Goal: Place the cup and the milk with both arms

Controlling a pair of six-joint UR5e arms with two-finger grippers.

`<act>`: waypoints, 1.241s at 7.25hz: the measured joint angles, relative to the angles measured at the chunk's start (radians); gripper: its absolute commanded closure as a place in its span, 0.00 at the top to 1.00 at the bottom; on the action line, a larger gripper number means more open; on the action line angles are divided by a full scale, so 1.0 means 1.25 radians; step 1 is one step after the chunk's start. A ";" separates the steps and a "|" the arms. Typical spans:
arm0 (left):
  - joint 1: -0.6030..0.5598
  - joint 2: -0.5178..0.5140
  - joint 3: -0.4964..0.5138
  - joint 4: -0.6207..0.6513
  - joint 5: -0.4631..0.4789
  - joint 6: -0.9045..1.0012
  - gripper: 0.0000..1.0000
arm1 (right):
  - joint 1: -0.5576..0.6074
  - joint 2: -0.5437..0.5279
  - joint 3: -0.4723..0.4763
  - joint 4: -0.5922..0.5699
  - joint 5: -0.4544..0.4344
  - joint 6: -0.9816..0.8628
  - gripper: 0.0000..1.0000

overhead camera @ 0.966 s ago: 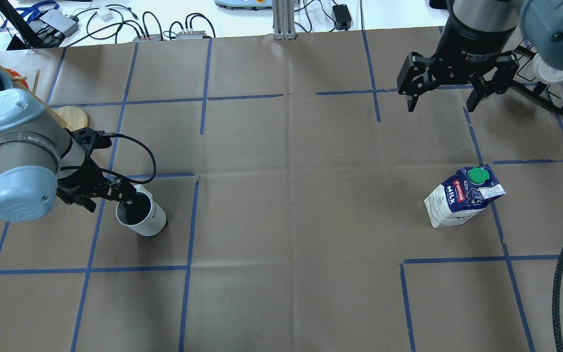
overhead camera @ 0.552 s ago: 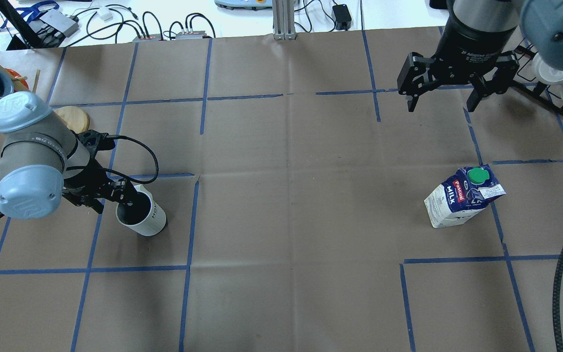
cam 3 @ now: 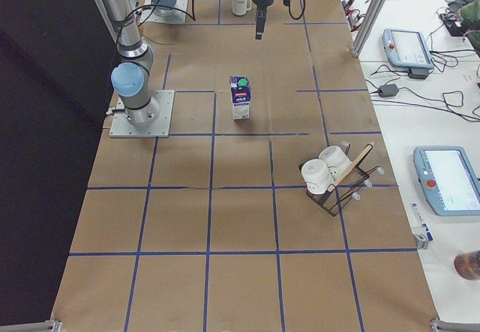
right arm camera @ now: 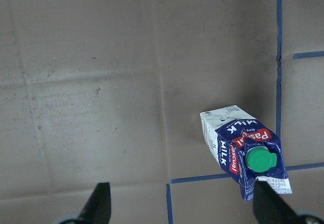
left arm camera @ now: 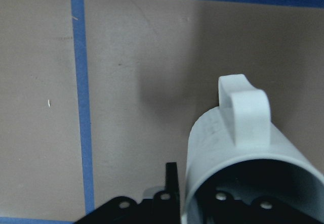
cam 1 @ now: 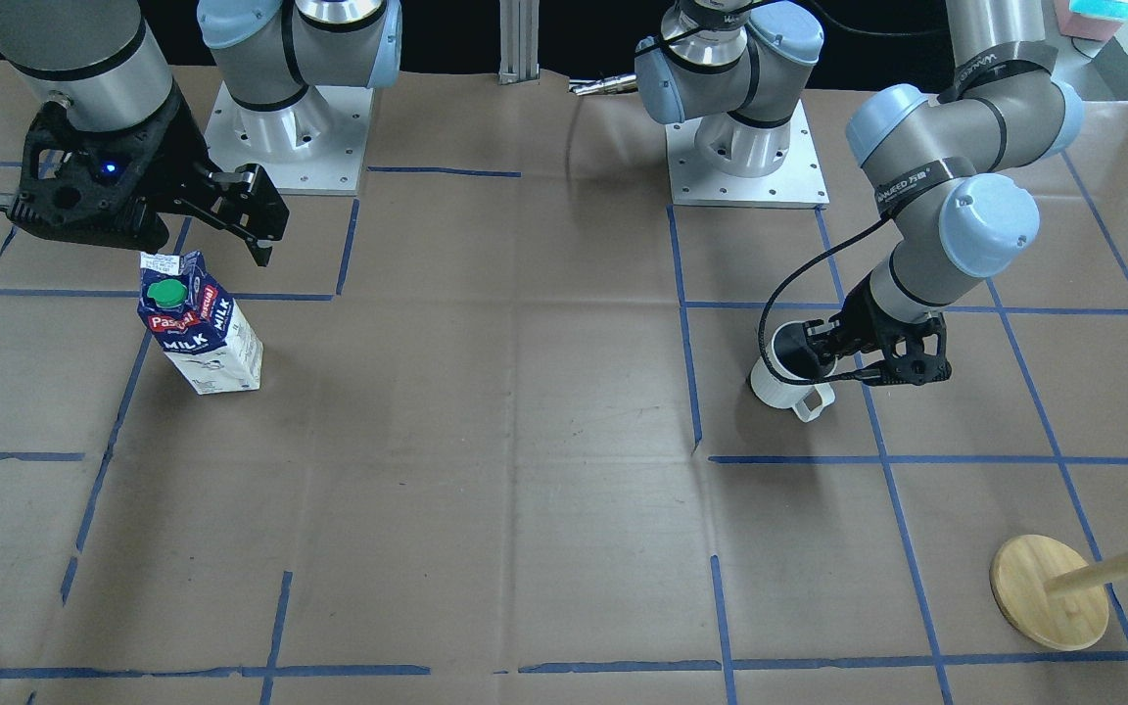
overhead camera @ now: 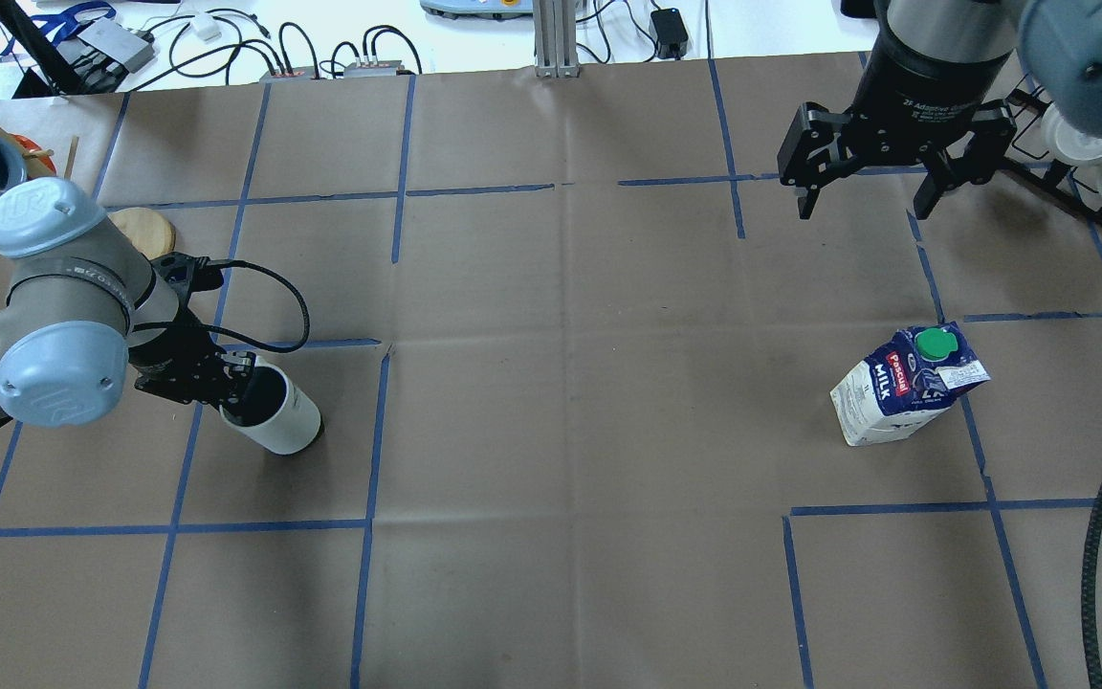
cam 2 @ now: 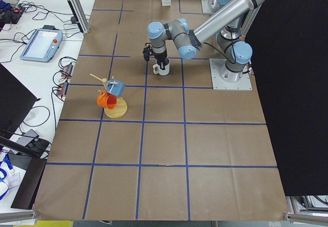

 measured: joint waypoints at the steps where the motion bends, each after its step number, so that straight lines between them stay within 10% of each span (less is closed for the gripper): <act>1: -0.014 0.002 0.031 -0.003 -0.001 -0.009 0.00 | 0.000 0.000 0.001 0.001 0.000 0.000 1.00; 9: -0.368 -0.340 0.574 -0.137 -0.038 -0.327 0.00 | -0.001 -0.005 0.020 0.000 0.000 0.000 1.00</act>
